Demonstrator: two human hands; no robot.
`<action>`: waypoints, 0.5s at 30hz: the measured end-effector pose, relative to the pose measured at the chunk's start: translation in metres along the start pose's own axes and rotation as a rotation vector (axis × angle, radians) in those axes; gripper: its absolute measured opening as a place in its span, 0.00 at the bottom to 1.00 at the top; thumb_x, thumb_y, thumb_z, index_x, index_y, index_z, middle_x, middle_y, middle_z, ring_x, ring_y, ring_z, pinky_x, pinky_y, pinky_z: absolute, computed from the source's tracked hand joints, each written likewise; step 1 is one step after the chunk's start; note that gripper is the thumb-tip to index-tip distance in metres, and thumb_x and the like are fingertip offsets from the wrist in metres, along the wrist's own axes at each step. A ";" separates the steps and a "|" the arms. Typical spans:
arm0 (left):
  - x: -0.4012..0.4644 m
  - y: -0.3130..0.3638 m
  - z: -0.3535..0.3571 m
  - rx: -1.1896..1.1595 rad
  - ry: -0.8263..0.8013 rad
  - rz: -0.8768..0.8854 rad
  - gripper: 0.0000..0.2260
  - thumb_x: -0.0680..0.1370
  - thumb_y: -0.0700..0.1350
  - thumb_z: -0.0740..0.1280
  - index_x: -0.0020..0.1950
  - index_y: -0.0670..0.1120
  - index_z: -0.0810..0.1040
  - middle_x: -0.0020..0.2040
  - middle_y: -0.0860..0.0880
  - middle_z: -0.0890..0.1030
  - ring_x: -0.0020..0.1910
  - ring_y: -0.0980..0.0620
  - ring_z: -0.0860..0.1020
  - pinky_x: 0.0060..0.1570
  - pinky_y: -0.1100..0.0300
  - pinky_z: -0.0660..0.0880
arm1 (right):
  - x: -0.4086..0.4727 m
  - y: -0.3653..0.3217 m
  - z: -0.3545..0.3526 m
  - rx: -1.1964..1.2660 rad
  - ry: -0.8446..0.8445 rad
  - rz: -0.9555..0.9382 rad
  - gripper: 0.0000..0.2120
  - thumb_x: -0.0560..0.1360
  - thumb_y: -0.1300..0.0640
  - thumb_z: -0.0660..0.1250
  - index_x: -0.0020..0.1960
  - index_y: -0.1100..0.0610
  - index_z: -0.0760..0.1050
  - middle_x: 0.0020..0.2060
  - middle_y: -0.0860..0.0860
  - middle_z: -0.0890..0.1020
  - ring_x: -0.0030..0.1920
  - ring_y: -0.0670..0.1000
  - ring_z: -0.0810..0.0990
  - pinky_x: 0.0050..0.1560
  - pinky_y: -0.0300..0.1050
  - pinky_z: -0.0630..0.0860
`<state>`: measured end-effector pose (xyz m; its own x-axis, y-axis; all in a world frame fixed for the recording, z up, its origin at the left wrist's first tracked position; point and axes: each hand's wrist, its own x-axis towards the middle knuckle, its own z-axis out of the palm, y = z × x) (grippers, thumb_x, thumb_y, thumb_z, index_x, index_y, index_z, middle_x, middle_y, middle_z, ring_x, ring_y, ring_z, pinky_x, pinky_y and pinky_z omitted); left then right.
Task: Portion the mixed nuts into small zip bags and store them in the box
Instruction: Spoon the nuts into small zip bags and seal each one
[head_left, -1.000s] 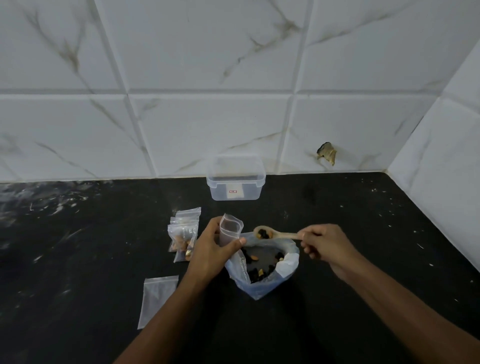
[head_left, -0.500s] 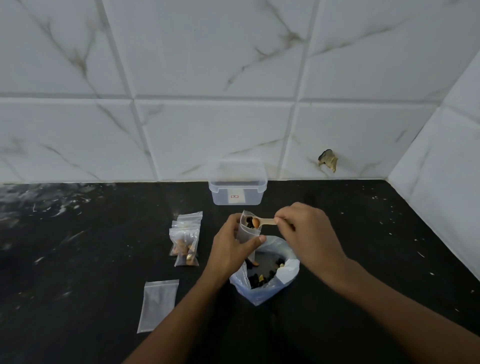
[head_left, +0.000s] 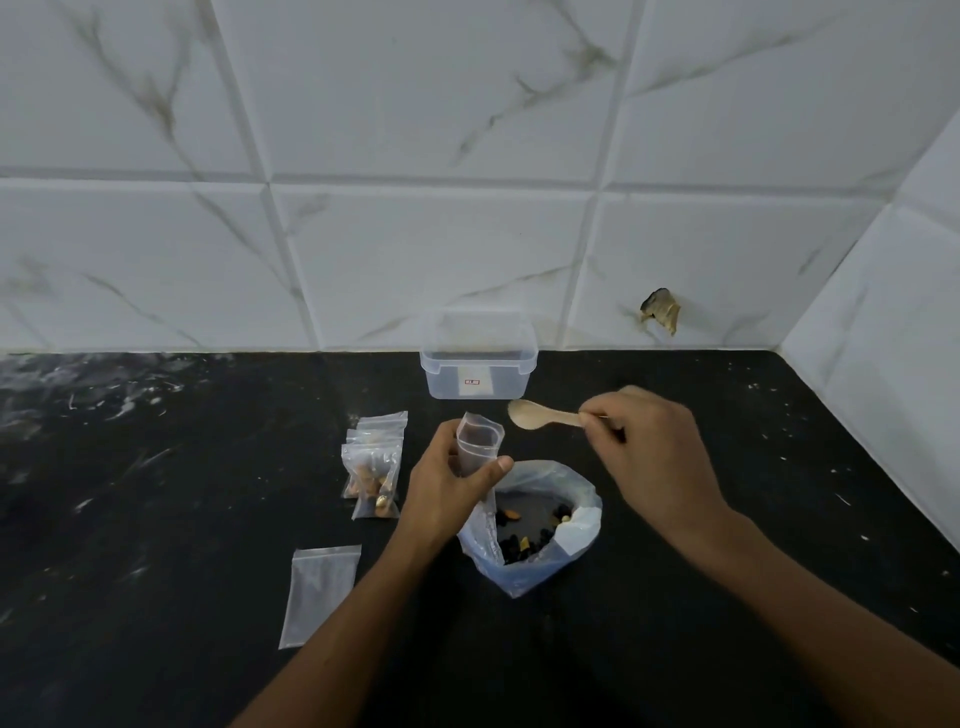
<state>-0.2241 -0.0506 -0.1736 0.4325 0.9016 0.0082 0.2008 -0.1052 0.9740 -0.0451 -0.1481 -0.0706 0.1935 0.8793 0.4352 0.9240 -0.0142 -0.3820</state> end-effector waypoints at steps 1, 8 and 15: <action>-0.002 -0.003 -0.003 -0.005 0.001 -0.005 0.19 0.73 0.51 0.75 0.60 0.60 0.71 0.54 0.60 0.80 0.54 0.63 0.79 0.47 0.68 0.76 | -0.001 0.006 0.001 -0.025 -0.054 0.048 0.05 0.76 0.61 0.68 0.49 0.57 0.82 0.37 0.48 0.78 0.34 0.41 0.73 0.36 0.30 0.68; -0.016 -0.019 -0.012 -0.005 -0.069 -0.058 0.20 0.73 0.53 0.74 0.62 0.58 0.72 0.57 0.58 0.80 0.56 0.60 0.79 0.46 0.66 0.77 | -0.027 0.034 0.047 -0.306 -0.537 0.134 0.11 0.81 0.57 0.58 0.51 0.57 0.78 0.47 0.55 0.81 0.47 0.53 0.80 0.46 0.46 0.76; -0.016 -0.030 -0.010 -0.027 -0.133 -0.138 0.21 0.70 0.60 0.74 0.60 0.63 0.73 0.58 0.58 0.80 0.58 0.56 0.79 0.57 0.51 0.80 | -0.029 0.034 0.064 -0.210 -0.658 0.226 0.09 0.81 0.56 0.61 0.54 0.55 0.79 0.48 0.51 0.82 0.48 0.48 0.81 0.51 0.41 0.77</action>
<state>-0.2460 -0.0578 -0.2005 0.5156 0.8429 -0.1538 0.2432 0.0282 0.9696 -0.0408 -0.1438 -0.1488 0.2101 0.9474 -0.2414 0.9415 -0.2626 -0.2111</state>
